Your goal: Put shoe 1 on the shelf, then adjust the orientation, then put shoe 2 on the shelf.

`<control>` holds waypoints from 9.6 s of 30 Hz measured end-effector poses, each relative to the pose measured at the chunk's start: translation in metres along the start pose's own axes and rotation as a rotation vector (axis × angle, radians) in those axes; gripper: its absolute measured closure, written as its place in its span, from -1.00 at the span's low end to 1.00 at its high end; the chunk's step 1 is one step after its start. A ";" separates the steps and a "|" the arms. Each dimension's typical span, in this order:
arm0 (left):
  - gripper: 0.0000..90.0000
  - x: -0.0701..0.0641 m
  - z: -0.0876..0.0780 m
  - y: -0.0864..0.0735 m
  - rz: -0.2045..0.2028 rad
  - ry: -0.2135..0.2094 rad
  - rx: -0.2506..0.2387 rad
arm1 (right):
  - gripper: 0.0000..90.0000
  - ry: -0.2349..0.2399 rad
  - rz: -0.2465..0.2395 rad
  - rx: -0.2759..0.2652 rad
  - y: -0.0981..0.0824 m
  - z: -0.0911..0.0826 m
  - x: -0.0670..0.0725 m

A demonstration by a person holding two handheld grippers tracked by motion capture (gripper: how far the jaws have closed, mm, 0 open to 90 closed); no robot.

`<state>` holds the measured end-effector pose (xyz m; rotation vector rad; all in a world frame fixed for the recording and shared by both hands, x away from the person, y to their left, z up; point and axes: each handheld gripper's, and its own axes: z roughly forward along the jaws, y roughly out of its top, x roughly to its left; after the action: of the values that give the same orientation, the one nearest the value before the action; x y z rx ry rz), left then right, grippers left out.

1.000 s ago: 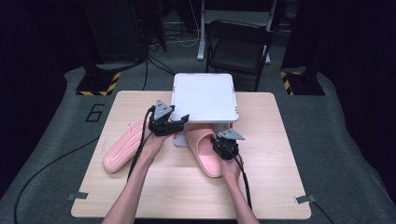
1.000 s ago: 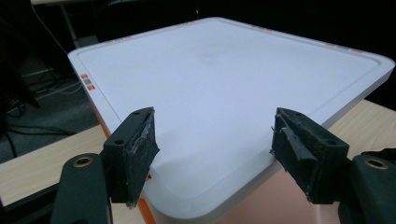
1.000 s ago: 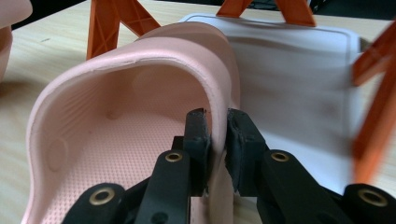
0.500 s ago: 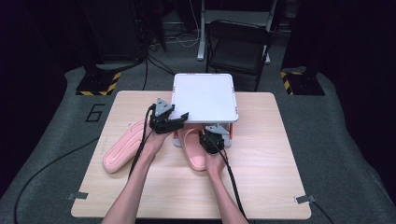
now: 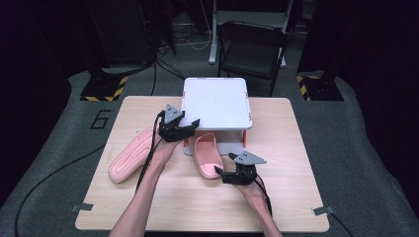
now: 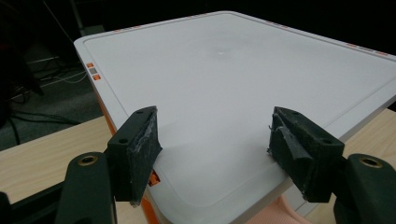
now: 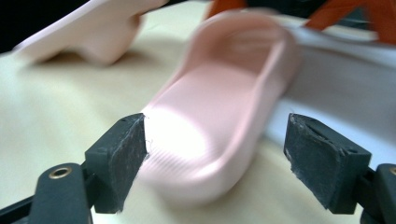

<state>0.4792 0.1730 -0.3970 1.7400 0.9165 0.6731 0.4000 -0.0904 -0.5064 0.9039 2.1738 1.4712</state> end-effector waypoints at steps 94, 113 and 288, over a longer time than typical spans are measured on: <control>-0.35 0.087 -0.153 -0.145 -0.144 0.087 -0.002 | -0.49 -0.472 0.066 -0.141 -0.050 -0.130 -0.050; -0.30 0.059 -0.151 -0.172 -0.189 -0.066 0.072 | -0.48 -0.457 0.056 -0.124 -0.053 -0.131 -0.047; 0.55 -0.080 0.040 -0.090 -0.302 -0.037 0.101 | -0.36 -0.232 -0.024 -0.089 0.117 -0.019 -0.086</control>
<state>0.4422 0.1033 -0.4963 1.6493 1.1744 0.4014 0.4871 -0.1328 -0.3960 0.9626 1.9308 1.3661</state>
